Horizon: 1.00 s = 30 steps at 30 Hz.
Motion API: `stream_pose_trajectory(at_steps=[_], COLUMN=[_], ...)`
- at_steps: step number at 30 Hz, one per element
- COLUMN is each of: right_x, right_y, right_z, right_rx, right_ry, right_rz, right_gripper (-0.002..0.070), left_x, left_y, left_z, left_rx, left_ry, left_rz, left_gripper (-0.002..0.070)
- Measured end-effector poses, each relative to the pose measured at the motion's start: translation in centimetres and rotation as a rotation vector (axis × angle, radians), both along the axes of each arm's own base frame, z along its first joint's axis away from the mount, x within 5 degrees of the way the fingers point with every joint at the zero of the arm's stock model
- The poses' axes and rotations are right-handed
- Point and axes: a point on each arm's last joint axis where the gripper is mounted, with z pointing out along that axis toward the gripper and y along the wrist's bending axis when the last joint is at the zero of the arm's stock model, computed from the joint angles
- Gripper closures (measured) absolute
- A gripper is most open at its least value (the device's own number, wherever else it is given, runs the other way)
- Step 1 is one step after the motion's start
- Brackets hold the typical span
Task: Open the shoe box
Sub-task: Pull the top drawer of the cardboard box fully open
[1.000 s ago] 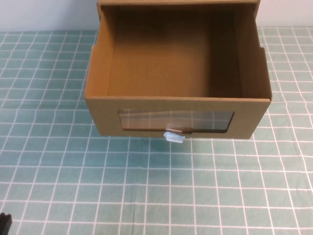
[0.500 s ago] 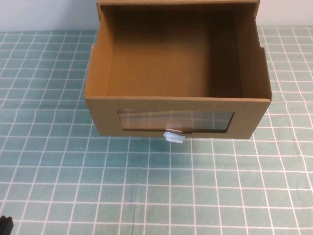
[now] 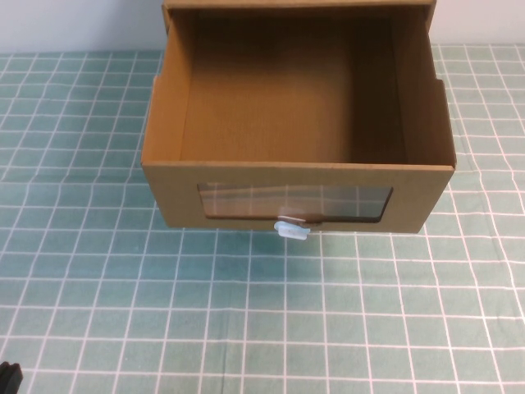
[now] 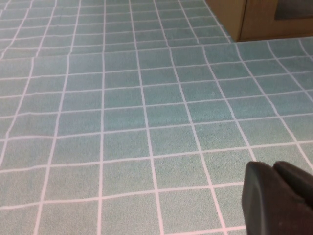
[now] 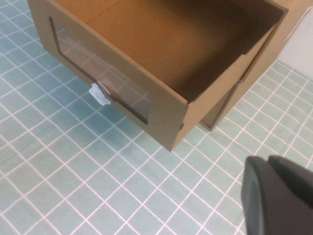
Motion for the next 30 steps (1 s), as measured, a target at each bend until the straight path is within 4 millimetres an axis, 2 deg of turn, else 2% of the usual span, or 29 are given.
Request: stream_pose_trajectory(at_steps=[8,11,16,18,21,25,30], right_x=[0.0,-0.1,-0.9,-1.8,-3.3,-4.2,-2.9], right_y=[-0.4,-0.9,-2.9,-3.6,-3.5,-2.2,-1.5], right_z=[-0.1,-0.4,-0.5,-0.3,-0.3,-2.2,-7.0], right_rx=[0.012,0.035,0.108,0.193,0.318,0.435,0.501], right_ry=[0.027,0.071,0.096,0.087,0.066,-0.031,-0.221], right_rz=[-0.065,-0.174,-0.458,-0.558,-0.59,-0.497,-0.463], right_gripper=[0.0689,0.0689,0.0689,0.0689,0.0689,0.0689,0.069], left_x=[0.0,0.0,0.0,0.0,0.0,0.0,0.0], left_y=[0.0,0.0,0.0,0.0,0.0,0.0,0.0], left_z=[0.0,0.0,0.0,0.0,0.0,0.0,0.0], left_rx=[0.0,0.0,0.0,0.0,0.0,0.0,0.0], left_ry=[0.0,0.0,0.0,0.0,0.0,0.0,0.0], left_rz=[0.0,0.0,0.0,0.0,0.0,0.0,0.0], left_gripper=[0.068,0.068,0.068,0.068,0.068,0.068,0.068])
